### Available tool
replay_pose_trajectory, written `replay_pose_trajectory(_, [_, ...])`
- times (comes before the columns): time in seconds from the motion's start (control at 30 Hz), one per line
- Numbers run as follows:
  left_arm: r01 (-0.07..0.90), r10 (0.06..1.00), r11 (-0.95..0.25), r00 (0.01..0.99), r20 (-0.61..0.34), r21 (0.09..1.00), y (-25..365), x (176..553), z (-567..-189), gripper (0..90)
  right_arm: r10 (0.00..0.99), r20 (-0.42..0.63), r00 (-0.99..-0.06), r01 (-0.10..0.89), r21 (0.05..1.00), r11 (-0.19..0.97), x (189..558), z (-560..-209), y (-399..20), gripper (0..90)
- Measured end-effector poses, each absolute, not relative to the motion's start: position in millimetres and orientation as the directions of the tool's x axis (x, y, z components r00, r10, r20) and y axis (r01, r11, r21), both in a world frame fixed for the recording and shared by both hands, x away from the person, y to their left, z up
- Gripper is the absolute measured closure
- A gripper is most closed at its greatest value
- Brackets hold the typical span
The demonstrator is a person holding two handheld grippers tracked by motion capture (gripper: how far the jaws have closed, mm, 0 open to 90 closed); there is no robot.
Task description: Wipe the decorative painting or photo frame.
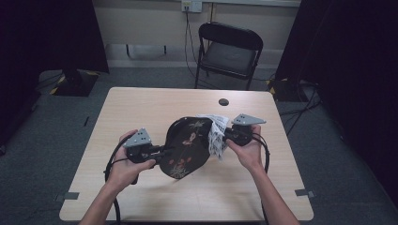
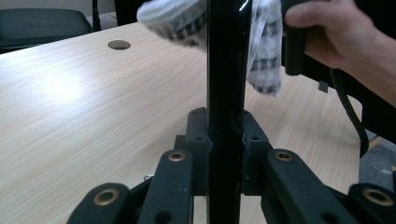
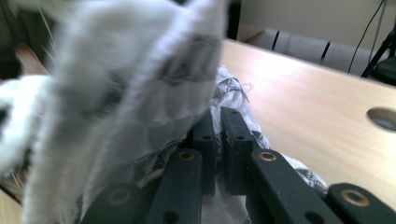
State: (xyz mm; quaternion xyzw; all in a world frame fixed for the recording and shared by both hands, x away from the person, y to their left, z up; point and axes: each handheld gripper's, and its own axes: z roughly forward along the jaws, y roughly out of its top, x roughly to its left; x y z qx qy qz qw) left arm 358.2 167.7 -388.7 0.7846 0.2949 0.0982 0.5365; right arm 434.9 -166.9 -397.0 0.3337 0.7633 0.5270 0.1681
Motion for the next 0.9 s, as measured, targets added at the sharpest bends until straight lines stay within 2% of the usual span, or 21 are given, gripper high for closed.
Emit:
replay_pose_trajectory(0.2, [0.371, 0.568, -0.276, 0.807, -0.161, 0.886, 161.9, 359.2, -394.8, 79.0, 0.678, 0.076, -0.731, 0.296, 0.931, 0.214, 431.0, -388.4, -167.3, 86.1])
replay_pose_trajectory(0.53, [0.379, 0.567, -0.284, 0.807, -0.164, 0.881, 161.5, 358.8, -393.7, 80.5, 0.663, 0.108, -0.741, 0.382, 0.88, 0.283, 439.7, -418.9, -156.9, 86.0])
replay_pose_trajectory(0.83, [0.375, 0.562, -0.287, 0.811, -0.162, 0.881, 161.0, 358.8, -393.5, 80.8, 0.679, 0.13, -0.722, 0.32, 0.934, 0.161, 433.8, -391.4, -170.5, 85.9])
replay_pose_trajectory(0.9, [0.38, 0.565, -0.285, 0.808, -0.166, 0.88, 161.0, 359.0, -393.4, 80.8, 0.674, 0.131, -0.727, 0.326, 0.93, 0.17, 433.1, -392.8, -170.1, 86.0])
